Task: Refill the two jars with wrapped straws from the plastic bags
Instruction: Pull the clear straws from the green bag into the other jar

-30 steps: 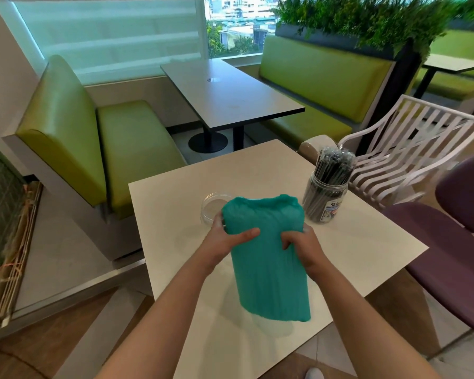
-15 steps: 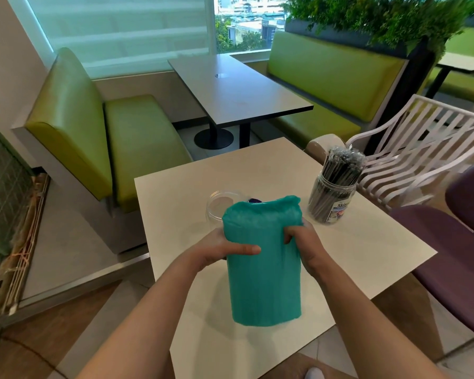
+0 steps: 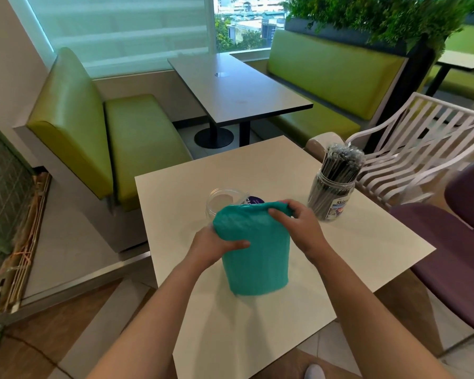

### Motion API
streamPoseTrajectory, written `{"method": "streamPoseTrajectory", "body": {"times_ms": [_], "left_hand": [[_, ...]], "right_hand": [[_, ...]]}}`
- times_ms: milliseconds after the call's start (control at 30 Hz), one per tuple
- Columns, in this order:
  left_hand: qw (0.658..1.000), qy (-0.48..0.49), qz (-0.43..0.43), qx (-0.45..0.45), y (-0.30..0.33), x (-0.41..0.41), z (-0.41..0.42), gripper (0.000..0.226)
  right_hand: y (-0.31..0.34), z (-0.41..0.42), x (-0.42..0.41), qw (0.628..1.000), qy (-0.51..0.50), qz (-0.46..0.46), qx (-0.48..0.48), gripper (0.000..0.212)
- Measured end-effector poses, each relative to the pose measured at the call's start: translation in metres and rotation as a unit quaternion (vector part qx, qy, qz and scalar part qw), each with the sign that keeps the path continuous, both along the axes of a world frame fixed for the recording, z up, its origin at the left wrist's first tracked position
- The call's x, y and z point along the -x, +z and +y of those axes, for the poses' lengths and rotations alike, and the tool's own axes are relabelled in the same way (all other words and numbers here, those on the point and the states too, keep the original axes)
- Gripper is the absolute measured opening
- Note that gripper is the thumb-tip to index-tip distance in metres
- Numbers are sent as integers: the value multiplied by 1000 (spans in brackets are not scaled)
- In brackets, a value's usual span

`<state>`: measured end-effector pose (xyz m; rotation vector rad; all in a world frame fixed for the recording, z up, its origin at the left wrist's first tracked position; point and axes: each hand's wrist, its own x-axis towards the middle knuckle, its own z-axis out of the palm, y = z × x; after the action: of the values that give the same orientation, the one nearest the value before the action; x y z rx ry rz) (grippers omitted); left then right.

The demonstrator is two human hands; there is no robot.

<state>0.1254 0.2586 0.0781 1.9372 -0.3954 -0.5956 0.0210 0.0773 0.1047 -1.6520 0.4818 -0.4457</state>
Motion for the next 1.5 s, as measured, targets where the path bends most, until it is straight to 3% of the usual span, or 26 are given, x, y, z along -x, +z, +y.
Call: {"method": "streamPoseTrajectory", "body": {"times_ms": [200, 267, 500, 700, 800, 867, 1000, 1200, 1267, 1400, 1500], "left_hand": [[998, 6, -48, -41, 9, 2, 8, 62], [997, 12, -79, -12, 15, 5, 7, 65], [985, 10, -169, 35, 45, 11, -6, 5], [979, 62, -145, 126, 56, 14, -14, 27], [973, 75, -142, 166, 62, 14, -15, 38], [969, 85, -135, 190, 66, 13, -15, 38], [962, 109, -133, 214, 74, 10, -15, 33], [962, 138, -111, 207, 82, 10, -16, 28], [967, 144, -107, 183, 83, 8, -15, 29], [968, 128, -132, 172, 86, 8, -12, 23], [965, 104, -152, 185, 86, 8, -11, 30]], "right_hand": [[7, 1, -1, 996, -38, -42, 62, 20], [8, 3, -1, 996, -34, -39, 73, 22], [16, 13, -2, 997, -29, -34, 70, 26], [23, 15, 1, 993, 19, -5, 112, 37], [23, 13, -1, 987, 7, 16, 161, 16], [23, 13, -3, 987, -24, 4, 161, 8], [32, 12, -2, 985, -83, -15, 153, 14], [46, 22, -1, 990, -66, -65, 108, 14], [47, 23, -1, 992, -53, -67, 88, 21], [50, 26, 3, 993, 0, -73, 88, 57], [57, 30, 3, 990, 21, -48, 134, 57]]}}
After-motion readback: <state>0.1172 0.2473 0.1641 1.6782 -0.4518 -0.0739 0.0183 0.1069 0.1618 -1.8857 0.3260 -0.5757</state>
